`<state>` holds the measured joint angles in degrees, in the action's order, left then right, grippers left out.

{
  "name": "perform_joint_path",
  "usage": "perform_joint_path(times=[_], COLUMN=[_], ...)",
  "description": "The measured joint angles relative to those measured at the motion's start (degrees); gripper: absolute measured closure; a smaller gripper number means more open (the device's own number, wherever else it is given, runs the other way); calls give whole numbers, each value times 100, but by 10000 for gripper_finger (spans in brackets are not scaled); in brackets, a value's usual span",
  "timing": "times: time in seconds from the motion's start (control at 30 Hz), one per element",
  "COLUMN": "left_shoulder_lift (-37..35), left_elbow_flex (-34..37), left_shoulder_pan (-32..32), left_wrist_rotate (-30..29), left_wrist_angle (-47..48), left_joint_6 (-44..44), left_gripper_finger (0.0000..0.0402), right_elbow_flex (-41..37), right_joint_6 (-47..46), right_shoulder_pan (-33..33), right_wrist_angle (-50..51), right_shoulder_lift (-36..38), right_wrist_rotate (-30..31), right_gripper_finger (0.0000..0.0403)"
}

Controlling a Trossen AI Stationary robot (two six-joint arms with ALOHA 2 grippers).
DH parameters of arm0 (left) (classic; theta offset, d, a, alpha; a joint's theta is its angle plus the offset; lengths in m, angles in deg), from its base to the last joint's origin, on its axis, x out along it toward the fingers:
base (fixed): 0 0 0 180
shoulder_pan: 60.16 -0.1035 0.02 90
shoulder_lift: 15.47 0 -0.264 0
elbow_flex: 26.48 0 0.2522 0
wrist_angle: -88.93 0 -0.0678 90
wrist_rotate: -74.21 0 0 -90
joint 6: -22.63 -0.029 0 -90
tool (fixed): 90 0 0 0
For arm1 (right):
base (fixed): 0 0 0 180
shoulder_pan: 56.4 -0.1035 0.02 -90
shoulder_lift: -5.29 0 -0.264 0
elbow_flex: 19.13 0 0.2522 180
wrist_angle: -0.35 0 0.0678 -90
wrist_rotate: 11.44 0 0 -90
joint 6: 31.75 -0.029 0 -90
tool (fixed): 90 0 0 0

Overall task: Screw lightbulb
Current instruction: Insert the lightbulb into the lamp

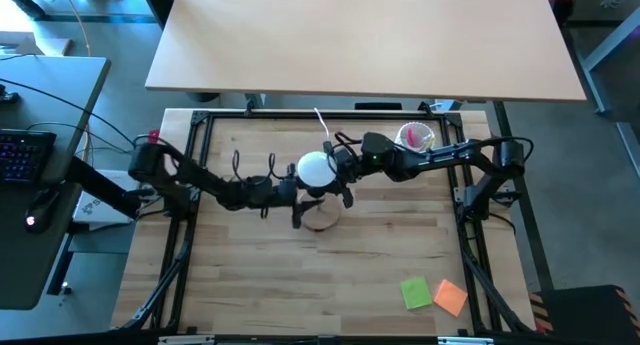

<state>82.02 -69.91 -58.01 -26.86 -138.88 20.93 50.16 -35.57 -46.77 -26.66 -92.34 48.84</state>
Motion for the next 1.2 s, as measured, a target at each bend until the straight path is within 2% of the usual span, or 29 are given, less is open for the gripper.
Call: perform_joint_path(times=[0.1, 0.2, 0.43, 0.5, 0.83, 1.1, 1.2], left_shoulder_lift=[260, 391, 433, 407, 381, 381, 383], left_elbow_flex=[-43, -43, -30, -32, -54, -70, -151], left_shoulder_pan=[81, 145, 171, 163, -371, -693, -799], left_wrist_rotate=[-253, -364, -107, 29, 2034, 3454, 3902], left_wrist_angle=[-563, -753, -693, -651, -525, -525, -425], left_joint_6=[8, 130, 186, 147, 174, 272, 281], left_gripper_finger=[215, 243, 369, 375, 375, 375, 375], right_elbow_flex=[8, 13, 20, 29, 33, 33, 30], right_joint_6=[-19, 48, 223, 238, 861, 1057, 1041], right_shoulder_pan=[-15, -65, -116, -122, -251, -42, 34], right_wrist_angle=[114, 210, 326, 399, 735, 545, 341], right_shoulder_lift=[12, 16, 23, 24, 22, -24, -122], right_wrist_rotate=[92, 253, 237, 202, -128, -1266, -1447], right_gripper_finger=[269, 269, 269, 269, 269, 269, 269])
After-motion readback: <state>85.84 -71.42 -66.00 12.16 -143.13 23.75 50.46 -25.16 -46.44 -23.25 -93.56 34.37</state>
